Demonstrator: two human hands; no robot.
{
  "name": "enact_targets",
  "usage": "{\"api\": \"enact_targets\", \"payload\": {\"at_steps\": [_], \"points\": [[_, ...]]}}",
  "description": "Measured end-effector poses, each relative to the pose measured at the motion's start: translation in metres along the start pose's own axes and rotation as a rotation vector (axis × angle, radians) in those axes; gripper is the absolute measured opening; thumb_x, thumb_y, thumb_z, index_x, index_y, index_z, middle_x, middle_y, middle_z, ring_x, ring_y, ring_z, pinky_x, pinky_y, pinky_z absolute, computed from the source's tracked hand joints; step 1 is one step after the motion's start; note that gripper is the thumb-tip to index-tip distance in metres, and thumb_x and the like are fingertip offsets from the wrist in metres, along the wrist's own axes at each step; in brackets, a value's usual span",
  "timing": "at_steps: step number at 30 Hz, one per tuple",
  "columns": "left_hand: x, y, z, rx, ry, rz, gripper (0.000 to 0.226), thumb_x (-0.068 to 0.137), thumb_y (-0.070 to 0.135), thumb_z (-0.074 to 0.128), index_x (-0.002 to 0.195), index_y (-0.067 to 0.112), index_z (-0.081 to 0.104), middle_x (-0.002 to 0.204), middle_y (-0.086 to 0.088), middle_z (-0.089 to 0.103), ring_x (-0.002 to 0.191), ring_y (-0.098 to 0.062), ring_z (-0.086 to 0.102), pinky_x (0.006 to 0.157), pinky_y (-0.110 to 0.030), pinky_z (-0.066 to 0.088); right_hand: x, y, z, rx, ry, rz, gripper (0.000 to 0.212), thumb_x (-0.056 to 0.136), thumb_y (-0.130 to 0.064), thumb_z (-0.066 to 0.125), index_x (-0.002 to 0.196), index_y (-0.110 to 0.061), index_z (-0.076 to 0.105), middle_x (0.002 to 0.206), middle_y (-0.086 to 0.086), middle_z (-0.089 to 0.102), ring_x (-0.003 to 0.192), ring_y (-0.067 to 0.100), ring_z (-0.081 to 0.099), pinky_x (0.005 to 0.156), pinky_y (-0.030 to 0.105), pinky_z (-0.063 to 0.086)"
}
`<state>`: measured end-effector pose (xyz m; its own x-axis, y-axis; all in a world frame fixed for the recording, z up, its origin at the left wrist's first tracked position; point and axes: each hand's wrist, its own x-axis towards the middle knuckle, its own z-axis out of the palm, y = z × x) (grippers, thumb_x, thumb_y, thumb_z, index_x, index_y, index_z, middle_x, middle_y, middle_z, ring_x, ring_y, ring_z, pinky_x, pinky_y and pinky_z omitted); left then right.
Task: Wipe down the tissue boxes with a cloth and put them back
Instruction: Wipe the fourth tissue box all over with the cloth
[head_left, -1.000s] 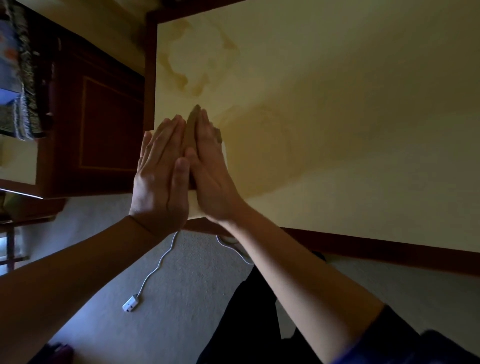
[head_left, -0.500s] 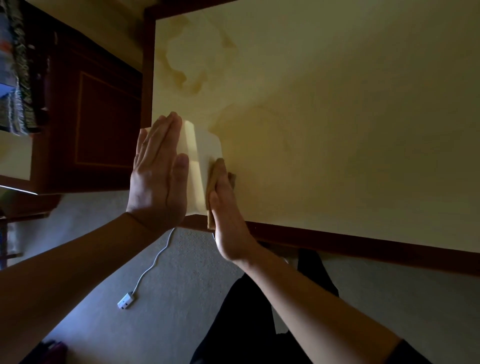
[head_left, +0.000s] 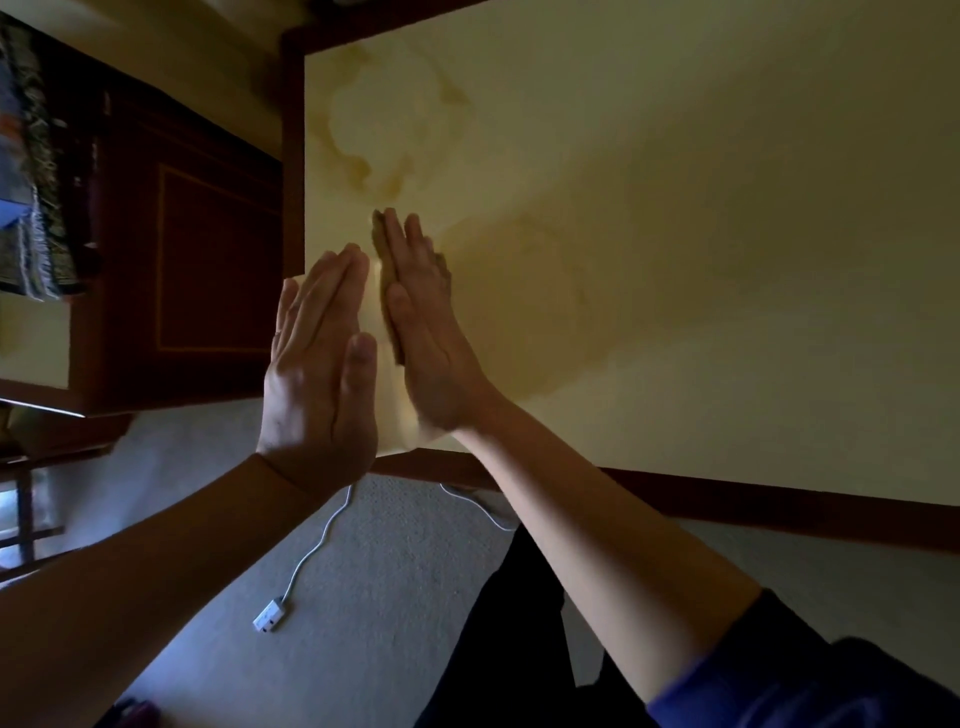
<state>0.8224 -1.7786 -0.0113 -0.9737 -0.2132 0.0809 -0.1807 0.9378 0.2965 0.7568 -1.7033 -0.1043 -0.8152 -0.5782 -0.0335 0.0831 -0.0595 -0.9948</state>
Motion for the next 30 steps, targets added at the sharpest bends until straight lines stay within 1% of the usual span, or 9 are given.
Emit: {"api": "enact_targets", "payload": {"at_steps": [3, 9, 13, 17, 20, 23, 26, 28, 30], "points": [[0.0, -0.001, 0.0, 0.011, -0.011, -0.002, 0.06, 0.106, 0.029, 0.024, 0.153, -0.004, 0.041, 0.161, -0.017, 0.041, 0.154, -0.027, 0.032, 0.127, -0.054, 0.019, -0.006, 0.019, -0.002, -0.011, 0.019, 0.066, 0.06, 0.112, -0.033, 0.019, 0.167, -0.01, 0.02, 0.176, 0.004, 0.015, 0.164, 0.016, 0.0, 0.13, 0.056, 0.001], [-0.001, -0.001, 0.0, 0.004, -0.005, -0.001, 0.059, 0.106, 0.028, 0.025, 0.154, -0.003, 0.04, 0.161, -0.015, 0.04, 0.154, -0.027, 0.032, 0.126, -0.057, 0.02, -0.076, 0.018, 0.002, 0.079, -0.01, 0.137, 0.058, 0.112, -0.019, 0.024, 0.168, -0.008, 0.012, 0.177, 0.0, 0.006, 0.164, 0.015, -0.002, 0.131, 0.06, 0.003], [-0.001, -0.001, 0.0, 0.015, -0.015, -0.01, 0.061, 0.106, 0.031, 0.024, 0.154, -0.003, 0.04, 0.162, -0.015, 0.04, 0.154, -0.025, 0.031, 0.126, -0.056, 0.018, -0.103, 0.007, 0.008, 0.101, -0.003, 0.161, 0.059, 0.111, -0.02, 0.022, 0.168, -0.011, 0.011, 0.178, -0.001, 0.003, 0.164, 0.017, -0.003, 0.13, 0.06, 0.006], [0.0, -0.001, 0.001, 0.015, -0.015, -0.007, 0.067, 0.109, 0.042, 0.016, 0.154, -0.002, 0.04, 0.162, -0.013, 0.039, 0.155, -0.026, 0.031, 0.127, -0.056, 0.018, -0.083, -0.019, 0.008, 0.097, -0.014, 0.089, 0.058, 0.11, -0.015, 0.023, 0.167, -0.007, 0.012, 0.177, 0.001, 0.004, 0.164, 0.016, -0.005, 0.132, 0.053, 0.0], [0.0, -0.001, 0.001, 0.015, -0.001, 0.015, 0.064, 0.109, 0.037, 0.019, 0.152, -0.004, 0.042, 0.161, -0.016, 0.041, 0.154, -0.028, 0.032, 0.125, -0.058, 0.02, -0.051, -0.026, 0.003, 0.085, -0.024, -0.007, 0.057, 0.11, -0.013, 0.025, 0.166, -0.003, 0.015, 0.176, 0.006, 0.009, 0.164, 0.016, -0.004, 0.132, 0.044, -0.003], [0.0, -0.002, 0.001, -0.001, 0.009, -0.009, 0.06, 0.107, 0.031, 0.024, 0.152, -0.005, 0.042, 0.16, -0.017, 0.042, 0.153, -0.028, 0.033, 0.124, -0.059, 0.022, -0.025, -0.021, 0.001, 0.066, -0.014, -0.044, 0.056, 0.111, -0.013, 0.027, 0.165, -0.003, 0.022, 0.175, 0.007, 0.018, 0.164, 0.015, 0.002, 0.132, 0.047, -0.001], [0.0, -0.003, 0.001, 0.0, 0.014, -0.018, 0.061, 0.108, 0.034, 0.024, 0.154, -0.003, 0.041, 0.161, -0.015, 0.041, 0.154, -0.027, 0.032, 0.125, -0.057, 0.021, -0.015, 0.0, 0.003, 0.017, 0.004, 0.039, 0.054, 0.113, -0.023, 0.024, 0.166, -0.009, 0.025, 0.174, 0.005, 0.024, 0.163, 0.015, 0.006, 0.131, 0.054, 0.003], [0.0, -0.003, 0.001, 0.008, 0.014, -0.015, 0.062, 0.108, 0.035, 0.024, 0.154, -0.002, 0.04, 0.161, -0.014, 0.04, 0.154, -0.025, 0.031, 0.125, -0.057, 0.02, -0.017, 0.014, 0.0, 0.019, 0.014, 0.083, 0.056, 0.113, -0.026, 0.024, 0.166, -0.01, 0.022, 0.174, 0.004, 0.022, 0.163, 0.015, 0.006, 0.13, 0.057, 0.004], [0.0, -0.003, 0.002, 0.01, 0.015, -0.018, 0.062, 0.108, 0.036, 0.024, 0.154, -0.002, 0.04, 0.162, -0.014, 0.039, 0.154, -0.025, 0.03, 0.126, -0.056, 0.02, -0.02, 0.021, -0.002, 0.049, -0.002, 0.11, 0.056, 0.113, -0.023, 0.025, 0.167, -0.008, 0.019, 0.175, 0.003, 0.018, 0.164, 0.014, 0.004, 0.13, 0.057, 0.002]]}}
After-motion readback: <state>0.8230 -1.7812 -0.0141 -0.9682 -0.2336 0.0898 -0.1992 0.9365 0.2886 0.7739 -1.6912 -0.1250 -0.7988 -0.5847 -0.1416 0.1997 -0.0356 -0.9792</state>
